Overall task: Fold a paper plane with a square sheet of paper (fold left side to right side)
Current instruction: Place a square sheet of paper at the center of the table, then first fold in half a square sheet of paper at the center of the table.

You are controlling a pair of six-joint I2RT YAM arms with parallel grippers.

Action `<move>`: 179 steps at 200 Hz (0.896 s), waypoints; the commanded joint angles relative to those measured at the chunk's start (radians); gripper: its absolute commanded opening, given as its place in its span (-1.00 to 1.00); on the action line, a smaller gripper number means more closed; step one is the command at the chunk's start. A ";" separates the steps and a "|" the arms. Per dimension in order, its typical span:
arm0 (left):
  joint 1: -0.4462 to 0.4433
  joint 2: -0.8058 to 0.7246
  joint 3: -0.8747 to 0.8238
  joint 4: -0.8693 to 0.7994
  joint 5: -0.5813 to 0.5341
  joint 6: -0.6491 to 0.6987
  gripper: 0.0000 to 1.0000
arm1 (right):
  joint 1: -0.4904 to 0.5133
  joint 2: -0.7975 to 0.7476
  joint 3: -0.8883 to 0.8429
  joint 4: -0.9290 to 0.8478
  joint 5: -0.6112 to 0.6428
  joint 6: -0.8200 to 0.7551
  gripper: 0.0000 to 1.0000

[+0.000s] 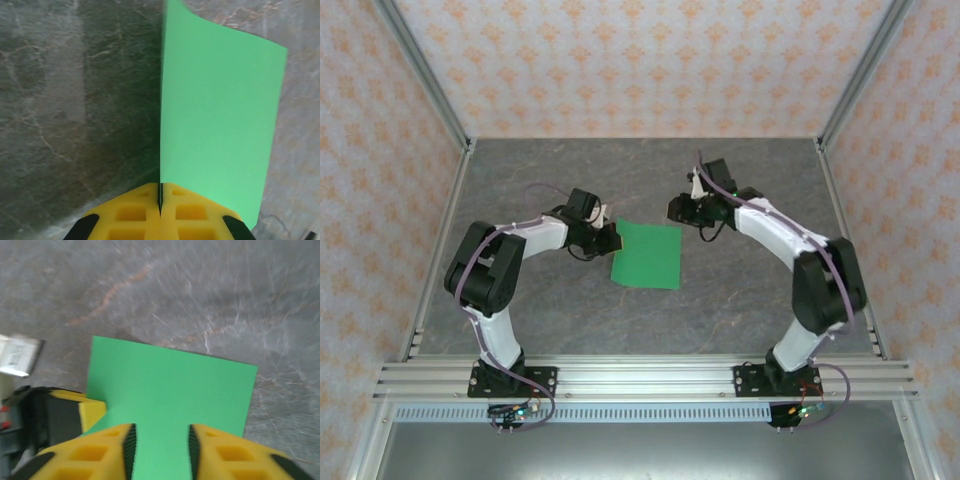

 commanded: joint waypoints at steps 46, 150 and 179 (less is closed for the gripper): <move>0.024 -0.045 0.037 -0.093 -0.048 0.083 -1.00 | 0.006 0.194 -0.022 0.069 -0.054 0.105 -0.59; -0.009 -0.091 0.039 0.053 0.138 -0.037 -0.30 | 0.006 0.286 -0.027 -0.003 -0.024 0.077 -0.59; -0.042 -0.073 0.055 0.131 0.191 -0.099 -0.07 | 0.007 0.281 -0.042 0.002 -0.015 0.079 -0.59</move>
